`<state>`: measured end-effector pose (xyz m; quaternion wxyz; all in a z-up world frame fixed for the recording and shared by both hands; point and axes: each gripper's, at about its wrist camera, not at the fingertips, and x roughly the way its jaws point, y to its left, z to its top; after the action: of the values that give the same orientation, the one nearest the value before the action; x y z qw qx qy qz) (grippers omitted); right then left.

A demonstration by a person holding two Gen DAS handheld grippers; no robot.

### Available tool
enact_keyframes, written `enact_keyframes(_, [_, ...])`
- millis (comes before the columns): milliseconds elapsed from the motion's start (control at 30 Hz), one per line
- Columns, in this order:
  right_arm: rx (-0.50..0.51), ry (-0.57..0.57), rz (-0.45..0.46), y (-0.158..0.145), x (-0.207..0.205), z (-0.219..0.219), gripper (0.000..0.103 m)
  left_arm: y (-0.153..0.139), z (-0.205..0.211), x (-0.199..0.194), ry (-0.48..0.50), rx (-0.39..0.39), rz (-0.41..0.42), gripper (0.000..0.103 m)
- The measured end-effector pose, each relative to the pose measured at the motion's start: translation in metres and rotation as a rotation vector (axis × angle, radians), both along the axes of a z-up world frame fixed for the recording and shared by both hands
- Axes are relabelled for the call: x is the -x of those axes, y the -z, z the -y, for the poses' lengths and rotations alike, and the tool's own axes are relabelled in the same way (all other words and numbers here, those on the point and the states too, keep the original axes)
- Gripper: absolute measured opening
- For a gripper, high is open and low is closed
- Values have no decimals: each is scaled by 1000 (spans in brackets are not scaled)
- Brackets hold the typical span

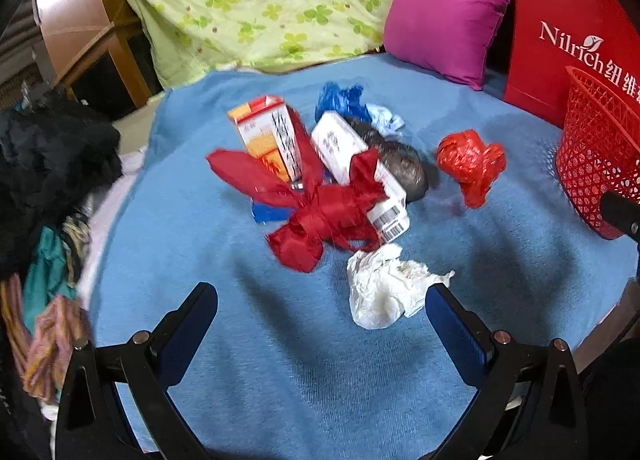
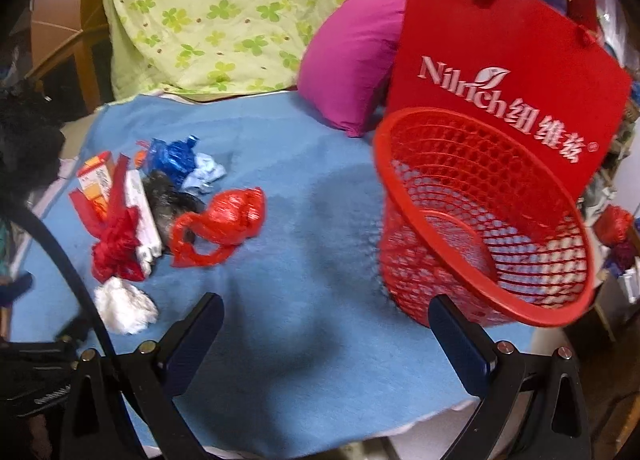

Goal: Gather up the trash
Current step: 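Grasp the crumpled white tissue with the left tool while the right tool grasps the red plastic bag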

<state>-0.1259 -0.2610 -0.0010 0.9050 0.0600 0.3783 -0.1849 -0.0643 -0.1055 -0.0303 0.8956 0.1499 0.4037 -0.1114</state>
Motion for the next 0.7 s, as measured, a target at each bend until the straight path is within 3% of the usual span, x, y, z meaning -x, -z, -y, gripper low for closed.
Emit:
enact_keyframes(233, [-125, -123, 28, 11, -38, -6, 103, 15, -18, -15, 2, 93, -67, 103])
enact_keyframes(433, [-238, -93, 35, 25, -80, 5, 101, 24, -16, -20, 69, 186, -117, 103])
enact_keyframes(500, [-223, -85, 20, 33, -98, 5, 94, 28, -13, -21, 91, 217, -140, 97])
enact_keyframes(567, [-221, -71, -4, 40, -112, 6, 78, 33, -9, -22, 120, 244, -165, 90])
enact_keyframes(633, [-254, -65, -33, 51, -128, 12, 74, 37, -4, -23, 146, 266, -193, 84])
enact_keyframes(700, [-278, -50, -45, 57, -139, 17, 72, 42, 1, -22, 163, 274, -215, 71])
